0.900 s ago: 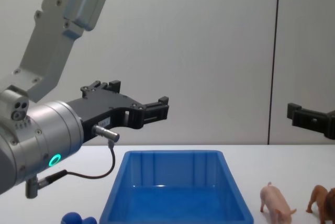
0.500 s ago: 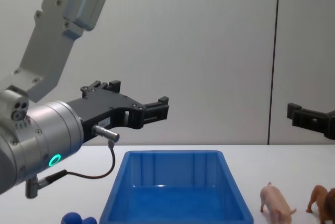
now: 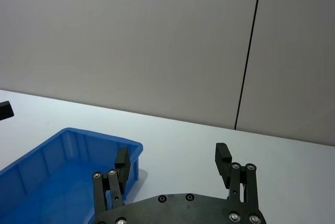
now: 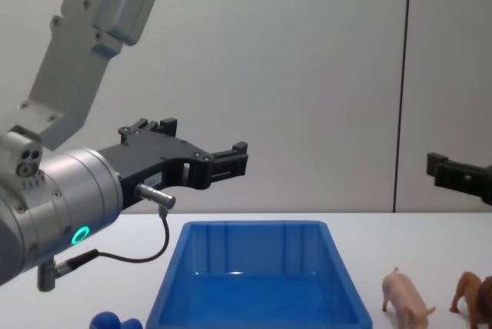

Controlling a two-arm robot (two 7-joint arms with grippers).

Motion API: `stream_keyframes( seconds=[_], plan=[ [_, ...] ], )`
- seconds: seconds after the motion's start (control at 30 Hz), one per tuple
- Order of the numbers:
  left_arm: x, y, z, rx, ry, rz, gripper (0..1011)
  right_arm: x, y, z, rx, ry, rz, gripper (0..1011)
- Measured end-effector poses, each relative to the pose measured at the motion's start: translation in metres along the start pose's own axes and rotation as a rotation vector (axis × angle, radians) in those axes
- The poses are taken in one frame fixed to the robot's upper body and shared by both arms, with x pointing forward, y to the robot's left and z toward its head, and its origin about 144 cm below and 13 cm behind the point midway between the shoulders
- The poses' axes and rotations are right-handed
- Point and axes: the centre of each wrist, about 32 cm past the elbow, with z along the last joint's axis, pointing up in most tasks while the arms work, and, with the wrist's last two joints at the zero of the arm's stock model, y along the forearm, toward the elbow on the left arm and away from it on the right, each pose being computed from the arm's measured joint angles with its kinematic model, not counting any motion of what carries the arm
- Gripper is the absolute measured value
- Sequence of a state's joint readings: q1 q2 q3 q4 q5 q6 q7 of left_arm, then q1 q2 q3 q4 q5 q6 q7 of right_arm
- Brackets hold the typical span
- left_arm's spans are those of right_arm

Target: Pick up the two dolls from the table and place them into the box.

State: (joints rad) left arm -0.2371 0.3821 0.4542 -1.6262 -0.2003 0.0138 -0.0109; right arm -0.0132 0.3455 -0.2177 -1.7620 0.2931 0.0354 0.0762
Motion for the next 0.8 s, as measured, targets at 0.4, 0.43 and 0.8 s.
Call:
stream_keyframes(
  seconds=[0.4,0.43,0.8],
  plan=[
    [0.000,0.000,0.000,0.000,0.000,0.000,1001,0.022,-0.010,-0.006,-0.061,-0.004,0.007,1001],
    [0.000,0.000,0.000,0.000,0.000,0.000,1001,0.025,-0.012,-0.007,-0.072,-0.003,0.008,1001],
    [0.000,0.000,0.000,0.000,0.000,0.000,1002,0.039,-0.025,-0.019,-0.156,0.005,0.008,1001]
  ],
)
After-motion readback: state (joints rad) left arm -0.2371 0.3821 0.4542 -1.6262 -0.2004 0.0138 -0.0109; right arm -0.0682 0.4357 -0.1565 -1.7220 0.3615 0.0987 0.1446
